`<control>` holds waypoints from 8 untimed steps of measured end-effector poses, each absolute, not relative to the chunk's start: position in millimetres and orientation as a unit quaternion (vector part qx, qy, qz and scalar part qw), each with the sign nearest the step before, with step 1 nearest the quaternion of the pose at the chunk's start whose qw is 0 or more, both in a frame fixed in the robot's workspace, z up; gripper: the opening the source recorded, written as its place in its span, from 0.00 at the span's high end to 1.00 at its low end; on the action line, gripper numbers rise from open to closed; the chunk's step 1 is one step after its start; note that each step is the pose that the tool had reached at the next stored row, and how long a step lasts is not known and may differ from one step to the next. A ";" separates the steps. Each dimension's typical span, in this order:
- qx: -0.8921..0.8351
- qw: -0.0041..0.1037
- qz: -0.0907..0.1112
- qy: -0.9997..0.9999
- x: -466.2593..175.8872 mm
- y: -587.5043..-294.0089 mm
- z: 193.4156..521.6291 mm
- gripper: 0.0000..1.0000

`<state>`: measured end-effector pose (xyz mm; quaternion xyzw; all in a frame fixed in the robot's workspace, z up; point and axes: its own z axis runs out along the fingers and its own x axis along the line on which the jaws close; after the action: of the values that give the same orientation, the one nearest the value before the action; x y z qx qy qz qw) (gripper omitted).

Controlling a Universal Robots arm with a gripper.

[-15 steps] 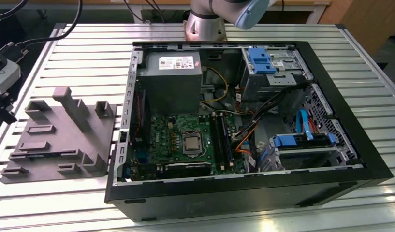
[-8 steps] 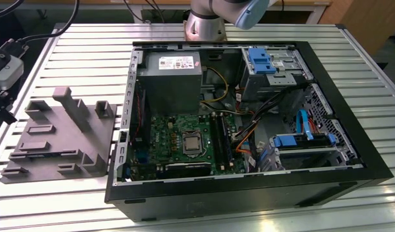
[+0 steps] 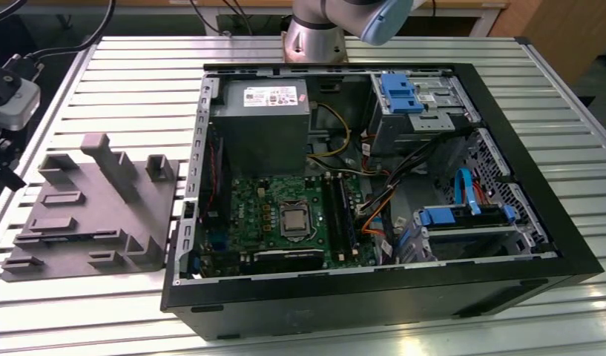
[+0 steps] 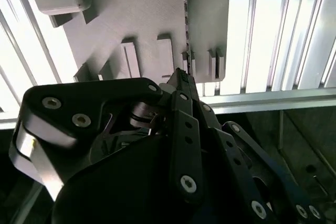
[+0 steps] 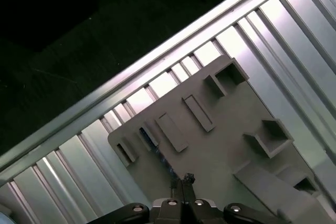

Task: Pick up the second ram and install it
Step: 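Pick up the second ram and move it above second insertion slot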

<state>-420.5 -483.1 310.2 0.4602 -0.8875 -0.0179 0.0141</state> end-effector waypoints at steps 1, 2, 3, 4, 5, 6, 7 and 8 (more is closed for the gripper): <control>0.466 0.014 -0.018 -0.885 -420.5 -483.1 310.2 0.89; 0.472 0.014 -0.018 -0.881 -420.5 -483.1 310.1 0.89; 0.478 0.014 -0.018 -0.878 -420.5 -483.1 310.2 0.89; 0.485 0.015 -0.018 -0.874 -420.5 -483.1 310.1 0.89; 0.492 0.015 -0.017 -0.870 -420.5 -483.1 310.1 0.89; 0.498 0.015 -0.017 -0.867 -420.5 -483.1 310.1 0.89; 0.504 0.015 -0.017 -0.863 -420.5 -483.1 310.2 0.89; 0.511 0.015 -0.017 -0.859 -420.5 -483.1 310.1 0.89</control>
<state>-420.5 -483.1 310.1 0.5110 -0.8593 -0.0171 0.0151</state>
